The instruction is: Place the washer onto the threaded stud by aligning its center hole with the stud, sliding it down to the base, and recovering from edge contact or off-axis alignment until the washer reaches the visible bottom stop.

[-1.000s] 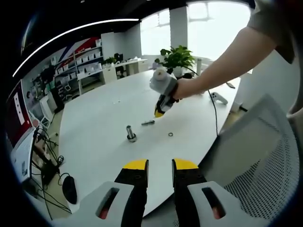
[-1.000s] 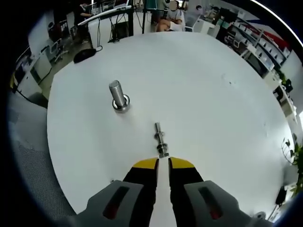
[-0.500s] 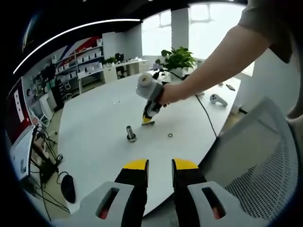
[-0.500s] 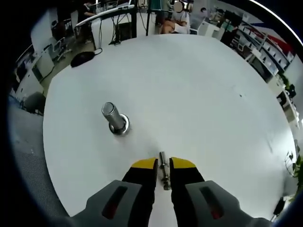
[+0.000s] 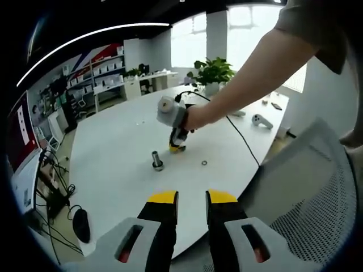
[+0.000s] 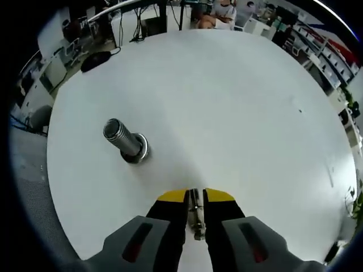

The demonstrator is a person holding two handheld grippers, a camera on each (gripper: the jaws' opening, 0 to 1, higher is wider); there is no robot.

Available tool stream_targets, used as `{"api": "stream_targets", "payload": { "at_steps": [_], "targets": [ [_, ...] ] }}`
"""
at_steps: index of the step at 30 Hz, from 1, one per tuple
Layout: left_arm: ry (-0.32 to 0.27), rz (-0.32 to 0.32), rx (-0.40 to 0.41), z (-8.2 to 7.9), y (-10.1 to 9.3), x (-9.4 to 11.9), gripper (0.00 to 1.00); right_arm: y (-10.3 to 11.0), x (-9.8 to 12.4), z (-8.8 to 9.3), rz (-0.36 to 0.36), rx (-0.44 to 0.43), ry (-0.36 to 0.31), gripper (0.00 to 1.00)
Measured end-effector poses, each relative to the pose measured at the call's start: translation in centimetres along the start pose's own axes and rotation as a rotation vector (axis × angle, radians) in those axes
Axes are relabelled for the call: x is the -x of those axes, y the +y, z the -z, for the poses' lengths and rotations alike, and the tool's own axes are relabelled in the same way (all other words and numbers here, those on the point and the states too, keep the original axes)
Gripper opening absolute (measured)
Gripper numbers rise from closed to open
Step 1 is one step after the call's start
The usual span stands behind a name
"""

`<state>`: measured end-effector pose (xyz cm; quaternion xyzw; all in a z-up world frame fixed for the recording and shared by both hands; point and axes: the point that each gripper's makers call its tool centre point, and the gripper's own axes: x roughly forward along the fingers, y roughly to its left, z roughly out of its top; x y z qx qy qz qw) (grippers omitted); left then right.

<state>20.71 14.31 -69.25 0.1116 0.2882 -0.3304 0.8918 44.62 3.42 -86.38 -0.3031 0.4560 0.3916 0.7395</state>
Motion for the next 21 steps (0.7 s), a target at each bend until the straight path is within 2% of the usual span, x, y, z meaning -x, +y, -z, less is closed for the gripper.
{"api": "stream_targets", "payload": {
  "at_steps": [3, 10, 13, 21],
  "targets": [
    [0.003, 0.001, -0.005, 0.0, -0.1, 0.0, 0.17, 0.3, 0.0, 0.4, -0.011, -0.006, 0.012, 0.12],
    [-0.007, 0.008, 0.005, -0.1, -0.2, 0.0, 0.17, 0.4, 0.1, 0.1, -0.038, -0.013, -0.006, 0.1],
    [-0.005, 0.007, 0.003, -0.1, -0.2, 0.0, 0.17, 0.3, 0.2, 0.1, -0.05, -0.058, -0.014, 0.09],
    [0.0, 0.004, 0.0, 0.0, -0.2, -0.1, 0.17, 0.3, 1.0, 0.7, -0.042, -0.058, -0.015, 0.09]
  ]
}}
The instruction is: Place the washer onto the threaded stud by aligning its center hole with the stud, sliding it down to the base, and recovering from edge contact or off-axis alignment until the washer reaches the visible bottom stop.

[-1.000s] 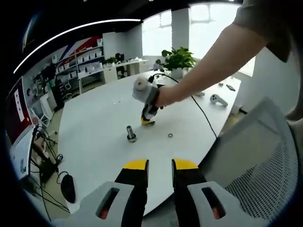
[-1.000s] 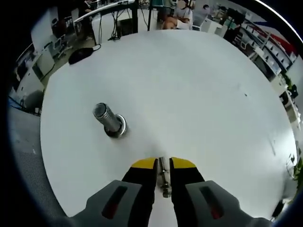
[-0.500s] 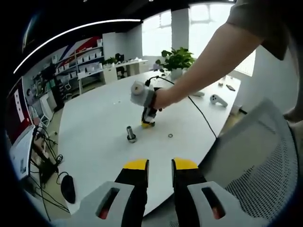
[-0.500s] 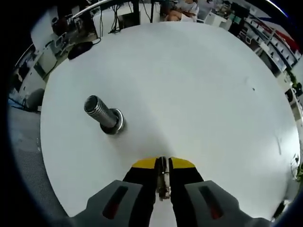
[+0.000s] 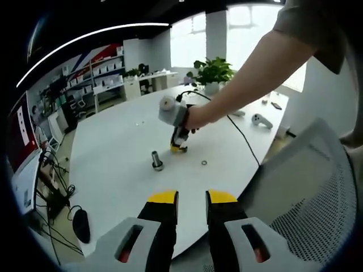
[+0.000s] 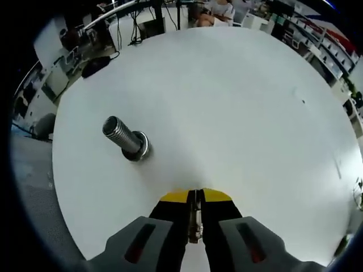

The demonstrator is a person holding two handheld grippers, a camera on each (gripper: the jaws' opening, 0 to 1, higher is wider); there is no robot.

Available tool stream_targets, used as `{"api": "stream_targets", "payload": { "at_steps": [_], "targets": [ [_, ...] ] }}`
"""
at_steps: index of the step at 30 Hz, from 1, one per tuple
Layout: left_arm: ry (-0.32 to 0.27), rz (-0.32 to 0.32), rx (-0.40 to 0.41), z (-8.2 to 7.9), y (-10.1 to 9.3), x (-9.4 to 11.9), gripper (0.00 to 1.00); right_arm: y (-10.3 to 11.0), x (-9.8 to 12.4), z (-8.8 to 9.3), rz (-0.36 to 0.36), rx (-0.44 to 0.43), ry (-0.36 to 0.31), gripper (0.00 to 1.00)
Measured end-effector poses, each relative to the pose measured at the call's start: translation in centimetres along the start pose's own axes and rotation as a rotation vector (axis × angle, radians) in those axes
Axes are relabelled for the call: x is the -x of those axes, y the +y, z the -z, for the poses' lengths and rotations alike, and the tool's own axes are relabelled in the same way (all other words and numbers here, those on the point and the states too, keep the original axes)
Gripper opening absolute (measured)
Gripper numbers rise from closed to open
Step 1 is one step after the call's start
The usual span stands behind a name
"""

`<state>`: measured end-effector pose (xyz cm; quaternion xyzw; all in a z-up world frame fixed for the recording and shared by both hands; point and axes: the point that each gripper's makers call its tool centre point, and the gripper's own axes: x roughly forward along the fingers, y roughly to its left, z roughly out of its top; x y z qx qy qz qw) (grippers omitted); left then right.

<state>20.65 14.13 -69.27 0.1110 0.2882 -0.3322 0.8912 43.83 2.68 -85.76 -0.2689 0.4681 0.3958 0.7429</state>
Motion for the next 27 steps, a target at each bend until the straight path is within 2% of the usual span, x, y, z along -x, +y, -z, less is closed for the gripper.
{"api": "stream_targets", "payload": {
  "at_steps": [7, 16, 22, 27],
  "targets": [
    [0.003, -0.005, -0.005, 0.0, 0.0, 0.0, 0.17, -0.6, 1.7, -0.1, 0.021, -0.029, -0.07, 0.08],
    [0.0, -0.003, -0.005, -0.1, 0.0, 0.0, 0.17, -1.4, 3.9, 1.1, 0.051, -0.074, -0.157, 0.08],
    [0.009, -0.001, -0.017, 0.1, -0.1, -0.1, 0.17, -1.7, 4.7, 2.3, 0.065, -0.095, -0.187, 0.08],
    [0.011, -0.005, -0.02, 0.1, -0.1, 0.0, 0.17, -1.7, 5.2, 2.6, 0.074, -0.109, -0.216, 0.08]
  ]
}}
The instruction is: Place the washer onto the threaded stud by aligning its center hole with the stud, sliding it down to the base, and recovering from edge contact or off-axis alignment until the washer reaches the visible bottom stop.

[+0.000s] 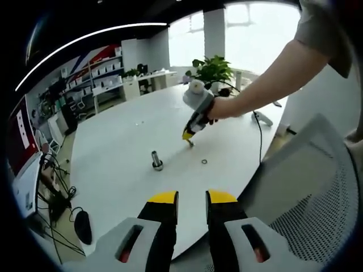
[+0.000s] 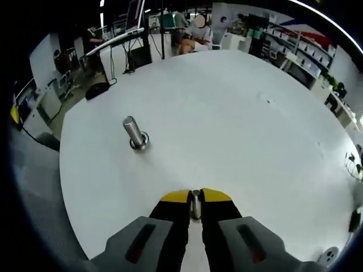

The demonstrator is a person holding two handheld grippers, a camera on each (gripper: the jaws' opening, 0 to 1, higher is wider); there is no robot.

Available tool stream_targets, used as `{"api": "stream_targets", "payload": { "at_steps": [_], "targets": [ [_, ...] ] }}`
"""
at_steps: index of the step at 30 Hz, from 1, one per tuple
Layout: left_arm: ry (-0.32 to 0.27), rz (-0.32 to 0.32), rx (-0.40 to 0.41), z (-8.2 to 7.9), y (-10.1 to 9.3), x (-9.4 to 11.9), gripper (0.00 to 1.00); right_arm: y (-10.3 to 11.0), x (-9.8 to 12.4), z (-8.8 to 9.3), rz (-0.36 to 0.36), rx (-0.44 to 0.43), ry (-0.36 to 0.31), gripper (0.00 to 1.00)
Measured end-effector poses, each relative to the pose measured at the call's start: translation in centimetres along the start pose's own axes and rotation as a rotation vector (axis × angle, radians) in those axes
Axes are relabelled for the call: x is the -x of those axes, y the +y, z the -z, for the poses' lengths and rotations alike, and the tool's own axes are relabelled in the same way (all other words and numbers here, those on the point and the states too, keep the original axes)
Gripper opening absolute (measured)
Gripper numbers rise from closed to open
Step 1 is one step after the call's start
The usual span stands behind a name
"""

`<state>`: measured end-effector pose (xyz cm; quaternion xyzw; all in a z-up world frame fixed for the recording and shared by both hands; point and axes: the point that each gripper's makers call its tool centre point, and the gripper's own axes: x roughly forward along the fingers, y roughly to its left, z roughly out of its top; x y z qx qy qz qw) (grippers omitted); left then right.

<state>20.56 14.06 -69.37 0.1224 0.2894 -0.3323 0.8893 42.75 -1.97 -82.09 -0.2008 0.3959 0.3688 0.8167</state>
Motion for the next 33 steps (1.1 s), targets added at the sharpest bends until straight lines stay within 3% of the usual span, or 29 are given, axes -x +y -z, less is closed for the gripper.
{"api": "stream_targets", "payload": {
  "at_steps": [14, 33],
  "targets": [
    [0.009, -0.01, -0.02, 0.2, 0.1, 0.0, 0.17, 0.4, 0.6, 0.5, 0.007, -0.01, -0.052, 0.09],
    [0.002, -0.027, -0.016, 0.1, 0.4, 0.1, 0.17, 0.3, 1.5, 1.4, 0.017, -0.001, -0.012, 0.09]
  ]
}}
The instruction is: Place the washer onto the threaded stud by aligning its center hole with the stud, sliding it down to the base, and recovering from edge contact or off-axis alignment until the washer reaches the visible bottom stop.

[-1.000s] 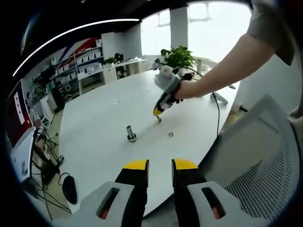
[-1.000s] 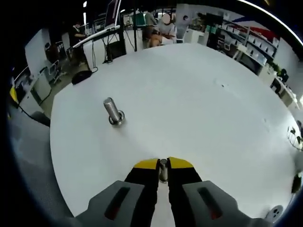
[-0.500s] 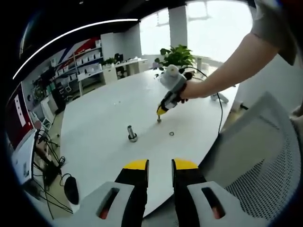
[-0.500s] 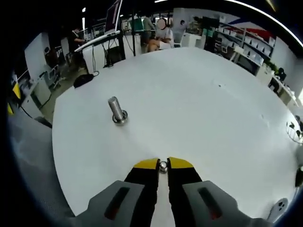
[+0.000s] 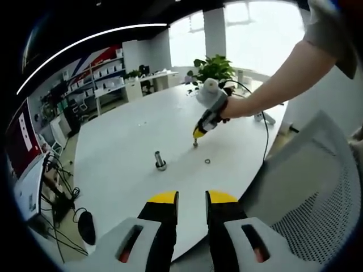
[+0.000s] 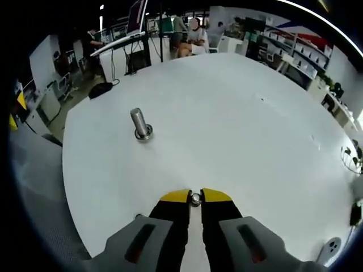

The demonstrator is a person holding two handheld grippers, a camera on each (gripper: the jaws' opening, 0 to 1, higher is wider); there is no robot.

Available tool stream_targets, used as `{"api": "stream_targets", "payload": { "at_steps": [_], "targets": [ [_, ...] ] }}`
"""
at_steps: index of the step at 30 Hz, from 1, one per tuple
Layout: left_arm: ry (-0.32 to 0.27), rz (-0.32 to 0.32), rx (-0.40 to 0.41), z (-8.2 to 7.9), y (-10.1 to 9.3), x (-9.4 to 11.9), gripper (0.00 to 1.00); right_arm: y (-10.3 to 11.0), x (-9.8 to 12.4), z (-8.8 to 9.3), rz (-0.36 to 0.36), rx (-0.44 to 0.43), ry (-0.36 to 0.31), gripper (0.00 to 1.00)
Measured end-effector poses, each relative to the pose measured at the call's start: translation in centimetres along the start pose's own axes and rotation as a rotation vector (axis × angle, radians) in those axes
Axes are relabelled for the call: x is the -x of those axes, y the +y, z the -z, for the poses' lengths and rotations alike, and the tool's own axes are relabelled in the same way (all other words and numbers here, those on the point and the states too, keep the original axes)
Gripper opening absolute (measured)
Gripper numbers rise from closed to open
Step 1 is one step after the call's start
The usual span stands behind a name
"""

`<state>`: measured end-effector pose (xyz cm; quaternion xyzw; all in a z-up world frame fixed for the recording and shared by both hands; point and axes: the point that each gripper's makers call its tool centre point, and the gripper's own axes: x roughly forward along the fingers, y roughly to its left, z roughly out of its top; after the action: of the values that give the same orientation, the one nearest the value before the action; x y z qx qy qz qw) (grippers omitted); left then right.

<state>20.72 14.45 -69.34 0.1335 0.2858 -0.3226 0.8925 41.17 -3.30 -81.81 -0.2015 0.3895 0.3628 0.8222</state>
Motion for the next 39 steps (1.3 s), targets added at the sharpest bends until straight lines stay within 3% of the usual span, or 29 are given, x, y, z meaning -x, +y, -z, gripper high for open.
{"api": "stream_targets", "payload": {
  "at_steps": [39],
  "targets": [
    [0.001, -0.002, 0.001, 0.01, 0.13, -0.03, 0.17, -0.61, -0.34, 0.38, -0.007, 0.057, 0.049, 0.12]
  ]
}}
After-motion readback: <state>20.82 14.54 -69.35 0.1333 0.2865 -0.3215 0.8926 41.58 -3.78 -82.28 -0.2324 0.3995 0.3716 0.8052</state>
